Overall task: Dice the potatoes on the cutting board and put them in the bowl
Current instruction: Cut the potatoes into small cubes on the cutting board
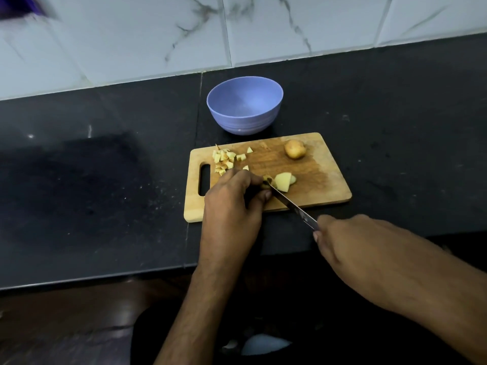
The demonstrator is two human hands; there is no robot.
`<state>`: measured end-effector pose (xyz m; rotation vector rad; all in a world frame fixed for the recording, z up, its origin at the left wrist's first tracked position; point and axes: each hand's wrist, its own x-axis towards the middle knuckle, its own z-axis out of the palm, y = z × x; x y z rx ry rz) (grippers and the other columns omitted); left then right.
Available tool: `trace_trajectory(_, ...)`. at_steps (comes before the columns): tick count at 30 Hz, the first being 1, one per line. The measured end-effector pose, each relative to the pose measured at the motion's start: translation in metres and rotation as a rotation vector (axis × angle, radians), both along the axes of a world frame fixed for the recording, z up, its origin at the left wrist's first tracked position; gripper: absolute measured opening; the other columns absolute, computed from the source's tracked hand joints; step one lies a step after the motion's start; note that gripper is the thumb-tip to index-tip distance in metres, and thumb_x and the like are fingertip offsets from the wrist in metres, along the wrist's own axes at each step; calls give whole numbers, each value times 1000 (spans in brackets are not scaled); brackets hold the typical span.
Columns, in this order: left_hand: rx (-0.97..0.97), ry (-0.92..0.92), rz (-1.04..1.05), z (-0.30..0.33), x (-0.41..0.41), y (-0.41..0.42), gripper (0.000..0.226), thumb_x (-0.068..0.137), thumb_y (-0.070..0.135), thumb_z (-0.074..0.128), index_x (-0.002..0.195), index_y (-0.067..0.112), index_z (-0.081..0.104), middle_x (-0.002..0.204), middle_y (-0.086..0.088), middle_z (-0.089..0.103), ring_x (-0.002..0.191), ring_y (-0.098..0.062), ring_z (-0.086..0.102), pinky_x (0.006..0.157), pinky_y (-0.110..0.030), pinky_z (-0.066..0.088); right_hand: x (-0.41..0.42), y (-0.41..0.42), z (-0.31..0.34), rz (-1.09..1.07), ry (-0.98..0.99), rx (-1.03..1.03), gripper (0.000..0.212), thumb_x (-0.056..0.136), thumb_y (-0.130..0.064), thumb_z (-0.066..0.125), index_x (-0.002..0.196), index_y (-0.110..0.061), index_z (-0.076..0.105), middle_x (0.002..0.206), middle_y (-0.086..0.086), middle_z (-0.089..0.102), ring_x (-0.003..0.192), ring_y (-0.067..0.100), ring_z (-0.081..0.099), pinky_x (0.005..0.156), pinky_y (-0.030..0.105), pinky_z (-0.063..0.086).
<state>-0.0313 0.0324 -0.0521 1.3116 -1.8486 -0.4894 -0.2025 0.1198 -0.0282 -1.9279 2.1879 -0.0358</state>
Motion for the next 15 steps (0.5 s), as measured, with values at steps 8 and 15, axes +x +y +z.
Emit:
trace_trajectory(8,70,109,-4,2,1,4,21,80,22,84,96,23,71,91,13,66,86,0,64,74,-18,55,2,22,27,97,58,64,33,85,-50,5,70,-32,28,63,-7,40,58,11,43,70,33,53)
trace_trajectory(15,92,77,18,6,1,5,14,82,25,83,88,27,71,89,14,66,84,0,63,74,-19,54,17,22,59,68,23,-12,30,99,-51,16,95,-36,42,68,-7,53,57,5,52,53,22,39)
